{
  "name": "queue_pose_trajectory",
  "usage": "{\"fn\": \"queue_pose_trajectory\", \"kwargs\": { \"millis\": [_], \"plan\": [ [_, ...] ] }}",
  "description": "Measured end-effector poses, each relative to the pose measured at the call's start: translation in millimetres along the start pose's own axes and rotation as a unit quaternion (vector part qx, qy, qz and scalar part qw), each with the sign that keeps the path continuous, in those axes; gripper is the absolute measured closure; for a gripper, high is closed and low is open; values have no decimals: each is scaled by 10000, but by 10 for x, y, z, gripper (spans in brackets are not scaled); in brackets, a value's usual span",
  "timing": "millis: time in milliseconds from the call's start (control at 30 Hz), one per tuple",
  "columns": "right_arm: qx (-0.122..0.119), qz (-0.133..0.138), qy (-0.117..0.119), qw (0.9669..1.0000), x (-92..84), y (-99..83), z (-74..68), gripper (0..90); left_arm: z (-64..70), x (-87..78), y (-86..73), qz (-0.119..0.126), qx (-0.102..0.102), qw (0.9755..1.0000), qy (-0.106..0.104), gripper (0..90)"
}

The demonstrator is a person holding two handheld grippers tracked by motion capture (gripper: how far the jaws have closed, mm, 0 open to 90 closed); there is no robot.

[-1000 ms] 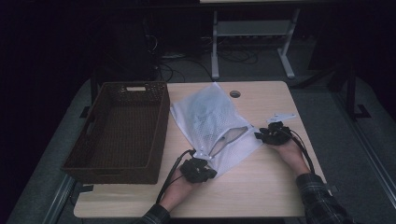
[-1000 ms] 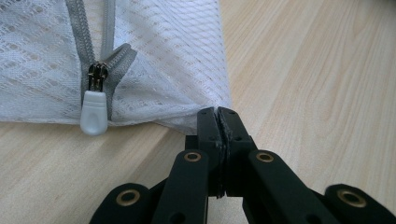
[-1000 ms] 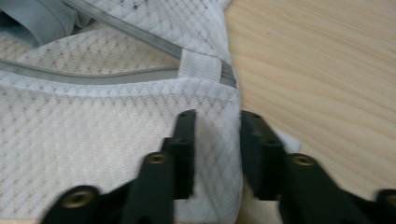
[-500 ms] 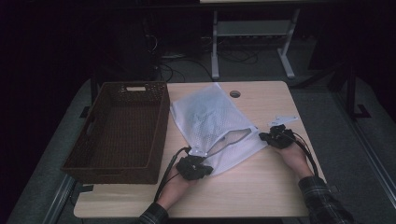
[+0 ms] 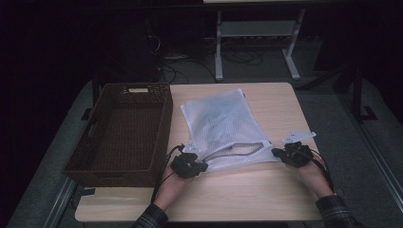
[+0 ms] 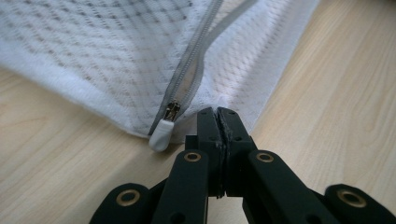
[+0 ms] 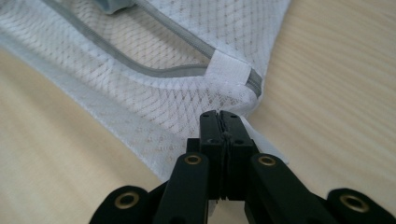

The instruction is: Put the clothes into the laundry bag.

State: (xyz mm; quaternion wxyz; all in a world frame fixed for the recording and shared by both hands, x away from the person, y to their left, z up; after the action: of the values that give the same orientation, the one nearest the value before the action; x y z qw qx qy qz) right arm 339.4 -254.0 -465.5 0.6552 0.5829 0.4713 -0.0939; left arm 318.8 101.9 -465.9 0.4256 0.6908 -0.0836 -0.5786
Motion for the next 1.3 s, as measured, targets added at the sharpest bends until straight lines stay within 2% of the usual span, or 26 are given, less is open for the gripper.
{"fn": "queue_pose_trajectory", "kwargs": {
  "millis": [200,400,567,667,800,967,1067,1200,1300],
  "plan": [
    [39,-8,99,9999,-156,-170,-121,884,16,-22,-17,-70,42,10000,28,888],
    [90,44,192,9998,-288,-329,-223,884,111,-25,-26,-238,163,9996,36,885],
    [87,50,308,9995,-360,-428,-301,882,152,-67,-56,-209,99,9997,32,885],
    [102,43,415,9991,-382,-466,-337,882,172,-118,-98,-196,47,9998,25,884],
    [-33,-49,568,9984,-384,-523,-414,882,205,-171,-155,-221,17,9997,45,883],
    [-157,-121,641,9977,-374,-541,-464,878,231,-216,-212,-226,-50,9997,54,882],
    [-152,-117,682,9975,-374,-538,-459,869,249,-234,-237,-237,-48,9997,64,873],
    [-105,-73,758,9970,-379,-527,-436,801,254,-241,-262,-270,-30,9995,137,802],
    [-36,54,839,9965,-402,-503,-422,729,244,-266,-267,-188,-86,9996,166,708]
  ]
}}
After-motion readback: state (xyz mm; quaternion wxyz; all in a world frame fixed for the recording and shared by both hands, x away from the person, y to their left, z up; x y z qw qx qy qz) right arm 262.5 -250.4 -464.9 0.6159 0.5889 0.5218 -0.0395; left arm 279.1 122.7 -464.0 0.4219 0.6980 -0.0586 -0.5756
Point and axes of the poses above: each handheld gripper's, and its own axes: x roughly forward along the jaws, y roughly out of its top, z roughly to its right, the point moved 2 cm from there along x, roughly forward along the jaws, and after that the axes turned 13 degrees about x, right-handed, at the moved point
